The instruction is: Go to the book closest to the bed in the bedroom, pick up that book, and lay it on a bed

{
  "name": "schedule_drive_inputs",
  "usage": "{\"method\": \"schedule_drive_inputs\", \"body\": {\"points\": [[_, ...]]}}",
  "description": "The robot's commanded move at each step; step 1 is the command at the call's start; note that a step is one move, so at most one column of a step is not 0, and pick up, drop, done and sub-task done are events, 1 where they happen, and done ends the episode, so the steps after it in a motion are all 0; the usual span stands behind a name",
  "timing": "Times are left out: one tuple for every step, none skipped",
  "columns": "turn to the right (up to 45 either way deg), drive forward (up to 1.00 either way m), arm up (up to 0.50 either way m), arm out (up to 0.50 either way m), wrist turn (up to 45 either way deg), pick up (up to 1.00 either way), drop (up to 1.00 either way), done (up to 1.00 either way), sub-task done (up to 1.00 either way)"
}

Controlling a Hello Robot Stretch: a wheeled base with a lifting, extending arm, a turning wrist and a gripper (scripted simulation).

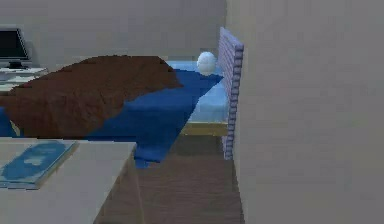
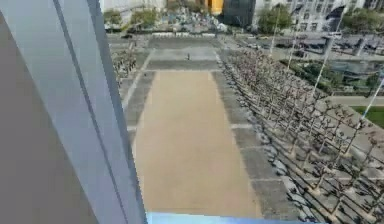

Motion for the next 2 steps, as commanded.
{"method": "schedule_drive_inputs", "body": {"points": [[0.0,1.00,0.00,0.00,0.0,0.00,0.00,0.00,0.00],[-9.0,0.00,0.00,0.00,0.0,0.00,0.00,0.00,0.00]]}}
